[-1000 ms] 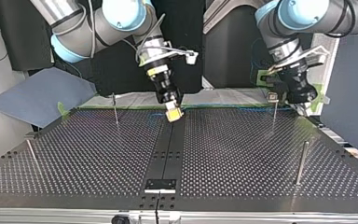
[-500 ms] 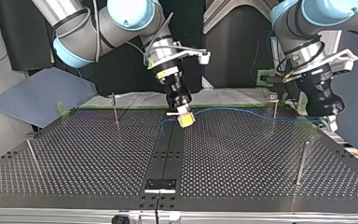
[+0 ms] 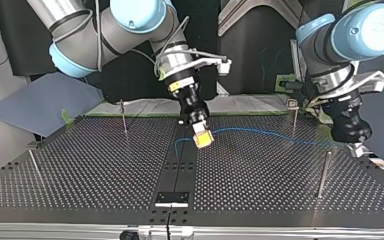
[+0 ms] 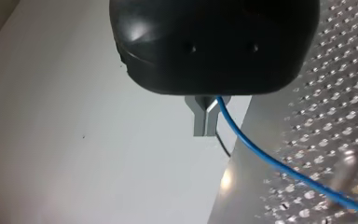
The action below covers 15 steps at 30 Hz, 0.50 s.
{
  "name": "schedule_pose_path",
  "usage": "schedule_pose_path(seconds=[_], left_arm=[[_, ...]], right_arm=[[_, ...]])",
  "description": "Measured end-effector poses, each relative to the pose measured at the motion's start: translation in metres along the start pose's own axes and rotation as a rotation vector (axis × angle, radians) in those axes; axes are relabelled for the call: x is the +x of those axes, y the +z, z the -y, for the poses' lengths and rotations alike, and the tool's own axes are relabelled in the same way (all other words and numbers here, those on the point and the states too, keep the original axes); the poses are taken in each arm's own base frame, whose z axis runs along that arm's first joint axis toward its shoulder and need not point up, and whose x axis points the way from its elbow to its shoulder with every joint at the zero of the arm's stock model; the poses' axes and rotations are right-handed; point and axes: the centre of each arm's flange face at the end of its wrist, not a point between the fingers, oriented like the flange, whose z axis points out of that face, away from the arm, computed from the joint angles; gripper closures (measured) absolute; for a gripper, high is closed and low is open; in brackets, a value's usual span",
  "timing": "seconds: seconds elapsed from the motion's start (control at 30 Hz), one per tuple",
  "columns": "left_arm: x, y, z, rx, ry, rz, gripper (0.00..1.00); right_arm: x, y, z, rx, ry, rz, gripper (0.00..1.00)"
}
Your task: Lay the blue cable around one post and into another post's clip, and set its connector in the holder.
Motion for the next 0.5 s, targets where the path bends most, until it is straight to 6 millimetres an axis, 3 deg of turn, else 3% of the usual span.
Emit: schedule_pose_path(seconds=[0.2, 0.5], left_arm=[[-0.015, 0.016, 0.002, -0.004, -0.002, 0.010, 1.00], [-0.018, 0.056, 0.004, 0.003, -0.019, 0.024, 1.00]], right_arm=[[0.000, 0.002, 0.000, 0.000, 0.000, 0.000, 1.00], [-0.019, 0.014, 0.003, 0.001, -0.009, 0.031, 1.00]])
